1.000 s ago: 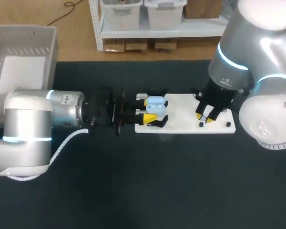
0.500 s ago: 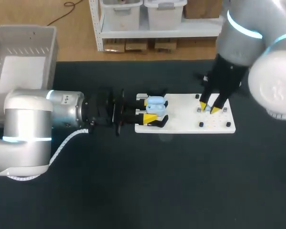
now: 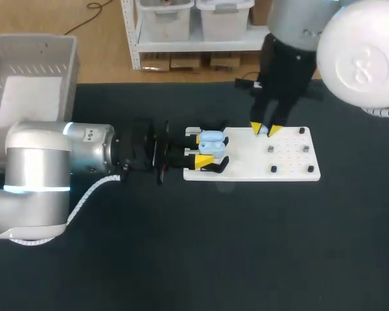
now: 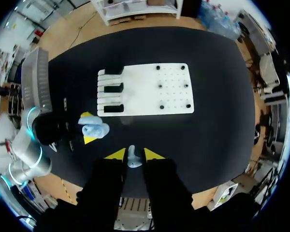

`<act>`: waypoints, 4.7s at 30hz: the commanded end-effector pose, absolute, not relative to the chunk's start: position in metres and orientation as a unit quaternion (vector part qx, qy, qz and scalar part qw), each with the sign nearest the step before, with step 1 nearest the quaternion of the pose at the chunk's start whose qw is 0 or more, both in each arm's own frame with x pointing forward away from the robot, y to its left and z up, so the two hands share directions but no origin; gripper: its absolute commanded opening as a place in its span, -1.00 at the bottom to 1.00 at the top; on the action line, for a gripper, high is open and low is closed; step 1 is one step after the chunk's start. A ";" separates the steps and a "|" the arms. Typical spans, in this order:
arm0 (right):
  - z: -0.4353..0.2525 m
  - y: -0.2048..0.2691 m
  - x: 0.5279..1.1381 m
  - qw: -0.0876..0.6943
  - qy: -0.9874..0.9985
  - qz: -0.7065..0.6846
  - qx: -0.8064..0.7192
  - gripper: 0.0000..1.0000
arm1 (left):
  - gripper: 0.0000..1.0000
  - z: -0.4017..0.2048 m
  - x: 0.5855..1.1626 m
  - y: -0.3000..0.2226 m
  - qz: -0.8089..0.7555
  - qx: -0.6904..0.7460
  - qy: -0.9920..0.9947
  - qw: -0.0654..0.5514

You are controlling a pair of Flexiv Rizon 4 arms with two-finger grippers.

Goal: Pick up each earbud case from the left stands, insert the matching earbuds, close the lid, and place the case in the box.

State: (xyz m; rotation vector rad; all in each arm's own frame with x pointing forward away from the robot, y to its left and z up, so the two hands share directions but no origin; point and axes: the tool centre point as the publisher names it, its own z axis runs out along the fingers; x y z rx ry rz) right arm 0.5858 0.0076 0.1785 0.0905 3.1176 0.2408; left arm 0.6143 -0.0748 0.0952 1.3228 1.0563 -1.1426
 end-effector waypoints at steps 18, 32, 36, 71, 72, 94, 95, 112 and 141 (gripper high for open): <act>0.175 0.055 0.588 0.007 0.997 0.062 -0.053 -1.00 | -1.00 0.088 0.613 -0.073 -0.487 0.539 0.430 0.536; 0.173 0.073 0.593 0.011 0.993 0.037 -0.113 -1.00 | -1.00 0.088 0.613 -0.073 -0.487 0.539 0.430 0.536; 0.171 0.081 0.595 0.007 0.991 0.034 -0.131 -1.00 | -1.00 0.088 0.613 -0.073 -0.487 0.539 0.430 0.536; 0.146 0.098 0.593 0.022 0.989 -0.008 -0.146 -1.00 | -1.00 0.088 0.613 -0.073 -0.487 0.539 0.430 0.536; 0.146 0.098 0.593 0.022 0.989 -0.009 -0.147 -1.00 | -1.00 0.088 0.613 -0.073 -0.487 0.539 0.430 0.536; 0.139 0.097 0.600 0.030 0.989 -0.022 -0.141 -1.00 | -1.00 0.088 0.613 -0.073 -0.487 0.539 0.430 0.536; 0.139 0.097 0.600 0.031 0.989 -0.022 -0.140 -1.00 | -1.00 0.088 0.613 -0.073 -0.487 0.539 0.430 0.536; 0.136 0.097 0.606 0.032 0.990 -0.027 -0.138 -1.00 | -1.00 0.088 0.613 -0.073 -0.487 0.539 0.430 0.536; 0.150 0.093 0.596 0.039 0.990 -0.018 -0.138 0.99 | -1.00 0.088 0.613 -0.073 -0.487 0.539 0.430 0.536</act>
